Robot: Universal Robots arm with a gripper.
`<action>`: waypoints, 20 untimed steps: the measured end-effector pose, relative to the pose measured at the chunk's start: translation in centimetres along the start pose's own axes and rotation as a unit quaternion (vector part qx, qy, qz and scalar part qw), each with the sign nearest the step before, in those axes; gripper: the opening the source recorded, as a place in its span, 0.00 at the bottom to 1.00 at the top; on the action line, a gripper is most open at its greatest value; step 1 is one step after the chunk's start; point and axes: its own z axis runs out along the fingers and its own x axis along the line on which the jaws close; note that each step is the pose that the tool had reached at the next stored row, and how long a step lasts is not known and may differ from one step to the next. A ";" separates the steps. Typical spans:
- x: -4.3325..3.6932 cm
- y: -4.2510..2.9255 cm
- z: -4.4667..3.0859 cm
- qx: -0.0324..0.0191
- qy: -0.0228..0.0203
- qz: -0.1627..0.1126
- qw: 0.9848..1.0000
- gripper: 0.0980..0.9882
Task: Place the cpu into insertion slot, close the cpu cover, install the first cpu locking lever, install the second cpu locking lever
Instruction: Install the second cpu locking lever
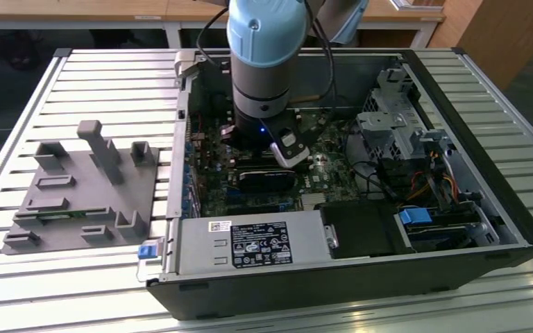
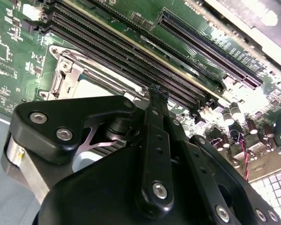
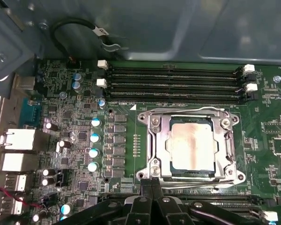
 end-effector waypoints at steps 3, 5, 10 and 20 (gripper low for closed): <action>0.02 -0.03 0.15 -0.004 0.000 0.000 1.000 0.01; 0.07 -0.05 0.25 -0.006 0.000 0.000 1.000 0.01; 0.16 -0.07 0.47 -0.011 0.000 0.000 1.000 0.01; 0.46 0.08 0.90 -0.020 0.000 0.000 1.000 0.01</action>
